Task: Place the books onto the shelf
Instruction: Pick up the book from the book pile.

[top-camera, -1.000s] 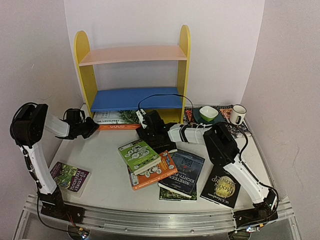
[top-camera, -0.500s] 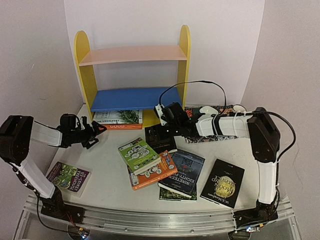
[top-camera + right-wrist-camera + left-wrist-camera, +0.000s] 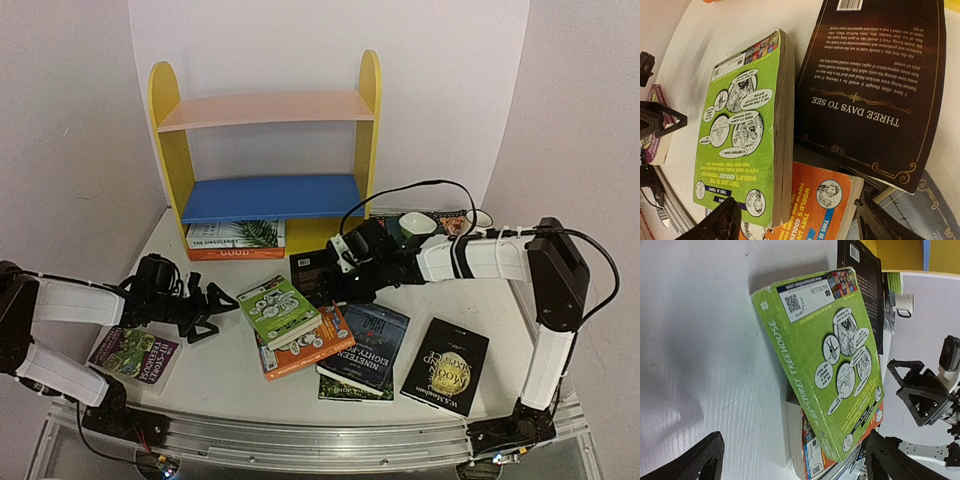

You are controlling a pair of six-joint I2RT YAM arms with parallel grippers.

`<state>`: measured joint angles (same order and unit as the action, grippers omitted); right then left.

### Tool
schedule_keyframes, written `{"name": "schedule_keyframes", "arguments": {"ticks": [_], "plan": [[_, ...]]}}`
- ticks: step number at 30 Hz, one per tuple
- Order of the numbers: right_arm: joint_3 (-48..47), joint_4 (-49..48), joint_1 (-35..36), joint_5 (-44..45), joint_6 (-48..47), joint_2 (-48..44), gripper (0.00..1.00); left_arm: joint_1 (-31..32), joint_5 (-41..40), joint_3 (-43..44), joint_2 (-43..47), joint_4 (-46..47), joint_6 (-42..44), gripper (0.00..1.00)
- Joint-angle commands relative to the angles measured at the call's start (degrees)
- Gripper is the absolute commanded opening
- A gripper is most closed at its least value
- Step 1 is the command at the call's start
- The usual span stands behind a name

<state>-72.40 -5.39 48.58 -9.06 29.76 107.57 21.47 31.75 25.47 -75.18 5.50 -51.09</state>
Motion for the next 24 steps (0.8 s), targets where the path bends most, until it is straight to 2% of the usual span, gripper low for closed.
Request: {"name": "schedule_keyframes", "arguments": {"ticks": [1, 8, 14, 19, 24], "plan": [[2.00, 1.38, 0.23, -5.23, 5.28, -3.87, 0.79, 2.53, -0.65, 2.15, -0.56, 0.78, -1.58, 0.98], [5.79, 0.37, 0.21, -3.28, 5.59, -7.28, 0.79, 2.96, 1.92, 4.66, -4.72, 1.05, -2.99, 0.98], [7.77, -2.85, 0.38, -3.29, 7.33, -7.98, 0.79, 2.96, 0.50, 9.45, -8.48, 3.09, -5.13, 0.89], [8.67, -4.01, 0.80, -2.55, 8.11, -8.85, 0.79, 3.07, 1.01, 9.14, -13.91, 11.68, -10.50, 0.80], [8.91, -4.10, 1.40, -1.00, 8.45, -9.95, 0.79, 3.14, 1.05, 8.52, -18.42, 17.00, -14.53, 0.77]]}}
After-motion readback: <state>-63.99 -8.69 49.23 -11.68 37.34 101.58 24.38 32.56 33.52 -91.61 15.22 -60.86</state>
